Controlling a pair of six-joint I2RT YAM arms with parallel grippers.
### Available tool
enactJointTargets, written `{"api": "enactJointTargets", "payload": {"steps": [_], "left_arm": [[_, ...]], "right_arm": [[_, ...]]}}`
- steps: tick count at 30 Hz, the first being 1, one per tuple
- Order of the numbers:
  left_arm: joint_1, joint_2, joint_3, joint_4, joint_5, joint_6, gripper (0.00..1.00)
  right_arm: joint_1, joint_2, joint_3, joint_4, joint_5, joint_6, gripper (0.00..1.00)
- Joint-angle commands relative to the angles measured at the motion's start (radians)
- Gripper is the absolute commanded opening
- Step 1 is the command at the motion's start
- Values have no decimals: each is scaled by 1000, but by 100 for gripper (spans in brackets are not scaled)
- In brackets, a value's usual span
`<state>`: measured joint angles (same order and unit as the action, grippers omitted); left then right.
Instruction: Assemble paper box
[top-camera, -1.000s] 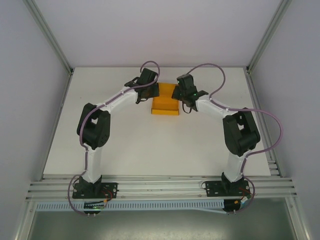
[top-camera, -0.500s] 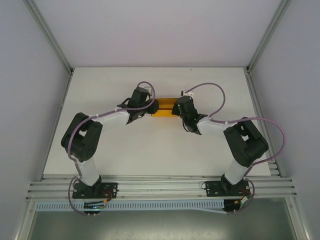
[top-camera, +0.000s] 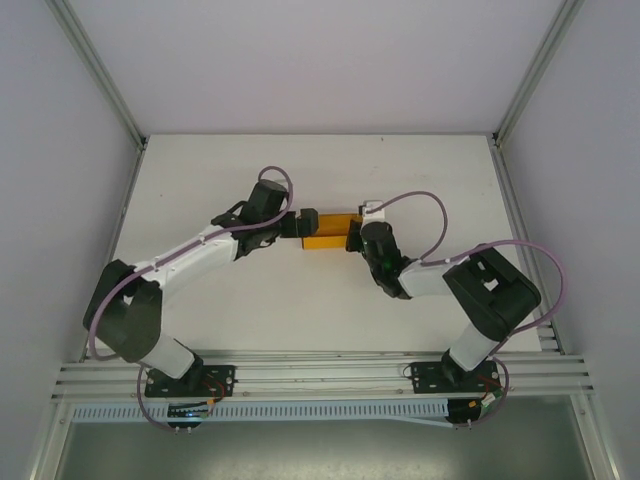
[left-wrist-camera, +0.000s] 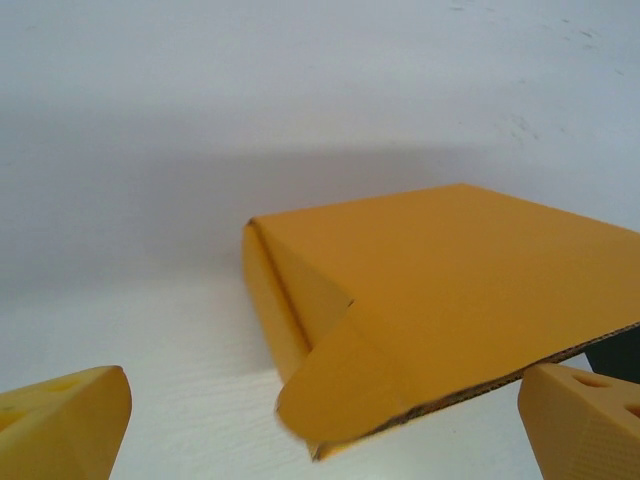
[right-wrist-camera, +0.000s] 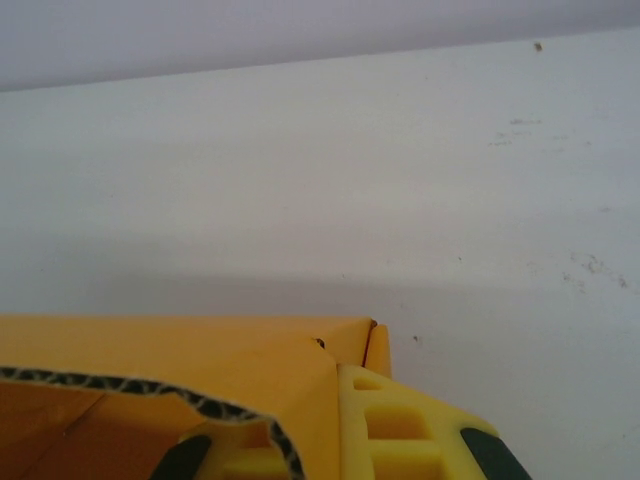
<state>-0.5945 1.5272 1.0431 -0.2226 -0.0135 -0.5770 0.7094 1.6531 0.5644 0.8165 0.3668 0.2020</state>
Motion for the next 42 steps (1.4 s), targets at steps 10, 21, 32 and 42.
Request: {"api": "enactJointTargets", "payload": {"steps": [10, 21, 32, 42], "left_arm": [[231, 65, 47, -19, 227, -216, 99], [238, 43, 155, -183, -5, -146, 99], [241, 270, 124, 51, 441, -83, 86], [242, 344, 19, 161, 490, -156, 60]], "right_arm": [[90, 128, -42, 135, 17, -188, 0], [96, 169, -45, 138, 52, -231, 0], [105, 192, -44, 164, 55, -240, 0], [146, 185, -47, 131, 96, -244, 5]]}}
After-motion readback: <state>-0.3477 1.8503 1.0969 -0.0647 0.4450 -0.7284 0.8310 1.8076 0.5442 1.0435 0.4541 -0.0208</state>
